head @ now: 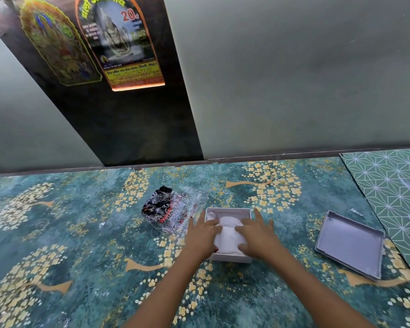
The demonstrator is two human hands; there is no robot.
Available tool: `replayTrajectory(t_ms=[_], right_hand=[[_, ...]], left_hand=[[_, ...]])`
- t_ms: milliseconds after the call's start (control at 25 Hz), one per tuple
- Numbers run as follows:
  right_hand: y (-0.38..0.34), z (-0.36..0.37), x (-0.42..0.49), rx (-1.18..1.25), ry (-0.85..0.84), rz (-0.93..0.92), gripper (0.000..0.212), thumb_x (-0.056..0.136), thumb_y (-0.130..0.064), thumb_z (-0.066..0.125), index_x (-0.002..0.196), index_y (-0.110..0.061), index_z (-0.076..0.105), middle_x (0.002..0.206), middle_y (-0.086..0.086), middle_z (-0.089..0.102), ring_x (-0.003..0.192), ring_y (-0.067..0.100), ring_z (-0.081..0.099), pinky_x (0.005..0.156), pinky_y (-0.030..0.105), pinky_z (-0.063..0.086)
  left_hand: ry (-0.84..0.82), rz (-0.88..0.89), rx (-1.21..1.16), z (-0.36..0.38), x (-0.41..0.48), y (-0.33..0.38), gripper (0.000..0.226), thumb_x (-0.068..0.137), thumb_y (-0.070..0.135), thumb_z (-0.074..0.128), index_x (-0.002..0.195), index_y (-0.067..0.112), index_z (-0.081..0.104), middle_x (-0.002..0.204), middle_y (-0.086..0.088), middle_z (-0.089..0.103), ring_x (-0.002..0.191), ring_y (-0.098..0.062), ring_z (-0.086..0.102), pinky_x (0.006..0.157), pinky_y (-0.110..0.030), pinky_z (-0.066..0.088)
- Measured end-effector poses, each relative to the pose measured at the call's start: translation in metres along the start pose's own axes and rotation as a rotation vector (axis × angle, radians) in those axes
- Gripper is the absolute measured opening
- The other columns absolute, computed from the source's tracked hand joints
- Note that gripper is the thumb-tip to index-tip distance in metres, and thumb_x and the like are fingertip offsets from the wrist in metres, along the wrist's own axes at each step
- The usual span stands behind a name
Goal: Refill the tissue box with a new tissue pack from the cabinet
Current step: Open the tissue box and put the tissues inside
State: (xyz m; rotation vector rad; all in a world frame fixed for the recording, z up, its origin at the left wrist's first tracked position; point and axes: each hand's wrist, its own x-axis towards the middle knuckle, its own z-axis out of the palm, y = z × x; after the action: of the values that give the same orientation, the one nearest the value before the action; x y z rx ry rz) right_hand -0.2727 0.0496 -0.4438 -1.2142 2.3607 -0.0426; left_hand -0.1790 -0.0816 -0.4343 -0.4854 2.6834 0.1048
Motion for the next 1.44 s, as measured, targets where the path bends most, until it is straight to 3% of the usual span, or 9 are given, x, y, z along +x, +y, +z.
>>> replayTrajectory(t_ms=[160, 280, 400, 560, 760, 880, 1000, 1200, 1440], right_hand=[[0.042, 0.011, -0.041, 0.618, 0.508, -0.015, 0.046, 0.088, -0.041, 0.037, 0.129, -0.021, 0.047, 0.143, 0.008, 0.042, 0.134, 0.025, 0.033, 0.110, 0.040, 0.026], [0.095, 0.022, -0.069, 0.509, 0.657, 0.354, 0.045, 0.083, -0.024, 0.058, 0.125, -0.009, 0.048, 0.129, 0.018, 0.050, 0.118, 0.035, 0.047, 0.096, 0.042, 0.041], [0.129, 0.032, -0.080, 0.272, 0.307, 0.590, 0.051, 0.073, -0.031, 0.070, 0.116, -0.009, 0.055, 0.115, 0.018, 0.058, 0.103, 0.038, 0.054, 0.079, 0.044, 0.050], [0.120, 0.031, -0.083, 0.325, 0.493, 0.489, 0.008, 0.082, -0.010, 0.060, 0.074, -0.007, 0.061, 0.080, 0.014, 0.065, 0.069, 0.028, 0.056, 0.055, 0.033, 0.043], [0.053, -0.040, -0.090, 1.069, 0.902, 0.194, 0.004, 0.090, -0.007, 0.048, 0.093, -0.010, 0.046, 0.085, 0.008, 0.055, 0.072, 0.020, 0.056, 0.056, 0.030, 0.046], [0.016, -0.057, -0.081, 1.467, 0.864, -0.007, 0.013, 0.092, -0.003, 0.039, 0.093, -0.015, 0.045, 0.081, -0.001, 0.055, 0.062, 0.001, 0.055, 0.053, 0.014, 0.049], [0.000, -0.040, -0.052, 1.613, 0.685, 0.089, 0.014, 0.094, -0.010, 0.036, 0.103, -0.010, 0.048, 0.075, 0.006, 0.054, 0.063, 0.014, 0.052, 0.054, 0.025, 0.046], [-0.005, -0.004, -0.017, 1.547, 0.509, 0.348, 0.029, 0.092, -0.013, 0.036, 0.065, -0.008, 0.045, 0.058, 0.007, 0.043, 0.057, 0.022, 0.039, 0.051, 0.029, 0.031], [0.006, -0.003, 0.005, 0.905, 0.528, 0.299, 0.031, 0.091, -0.019, 0.041, 0.074, 0.000, 0.058, 0.080, 0.013, 0.050, 0.074, 0.024, 0.044, 0.058, 0.031, 0.034]], left_hand=[[0.363, -0.057, -0.663, 0.008, -0.013, -0.004, 0.040, 0.080, 0.016, 0.062, 0.119, 0.020, 0.056, 0.139, -0.001, 0.050, 0.135, -0.026, 0.034, 0.113, -0.049, 0.026], [0.693, -0.327, -0.945, 0.014, -0.019, -0.001, 0.028, 0.081, 0.008, 0.061, 0.108, 0.008, 0.062, 0.117, -0.013, 0.064, 0.105, -0.028, 0.060, 0.090, -0.038, 0.049], [0.585, -0.420, -0.921, 0.022, -0.016, 0.003, 0.027, 0.081, 0.006, 0.059, 0.108, 0.006, 0.063, 0.116, -0.014, 0.065, 0.099, -0.030, 0.062, 0.087, -0.040, 0.051], [0.567, -0.396, -0.874, 0.027, -0.017, 0.004, 0.022, 0.081, 0.007, 0.060, 0.102, 0.008, 0.068, 0.115, -0.014, 0.065, 0.100, -0.030, 0.062, 0.087, -0.038, 0.051], [0.599, -0.368, -0.803, 0.032, -0.017, 0.005, 0.022, 0.080, 0.008, 0.061, 0.101, 0.012, 0.066, 0.107, -0.012, 0.067, 0.097, -0.025, 0.062, 0.080, -0.036, 0.053], [0.605, -0.383, -0.764, 0.031, -0.017, 0.008, 0.021, 0.079, 0.007, 0.061, 0.098, 0.015, 0.060, 0.102, -0.007, 0.064, 0.095, -0.024, 0.060, 0.074, -0.033, 0.047], [0.573, -0.382, -0.804, 0.029, -0.018, 0.007, 0.020, 0.078, 0.008, 0.062, 0.096, 0.015, 0.059, 0.099, -0.004, 0.063, 0.091, -0.020, 0.059, 0.070, -0.030, 0.046], [0.580, -0.402, -1.243, 0.022, -0.025, -0.001, 0.022, 0.091, 0.007, 0.045, 0.105, 0.010, 0.061, 0.106, -0.006, 0.062, 0.099, -0.020, 0.056, 0.078, -0.029, 0.045], [0.534, -0.348, -1.319, 0.022, -0.026, 0.010, 0.017, 0.088, 0.010, 0.050, 0.097, 0.020, 0.060, 0.113, -0.009, 0.057, 0.098, -0.020, 0.057, 0.069, -0.022, 0.048]])
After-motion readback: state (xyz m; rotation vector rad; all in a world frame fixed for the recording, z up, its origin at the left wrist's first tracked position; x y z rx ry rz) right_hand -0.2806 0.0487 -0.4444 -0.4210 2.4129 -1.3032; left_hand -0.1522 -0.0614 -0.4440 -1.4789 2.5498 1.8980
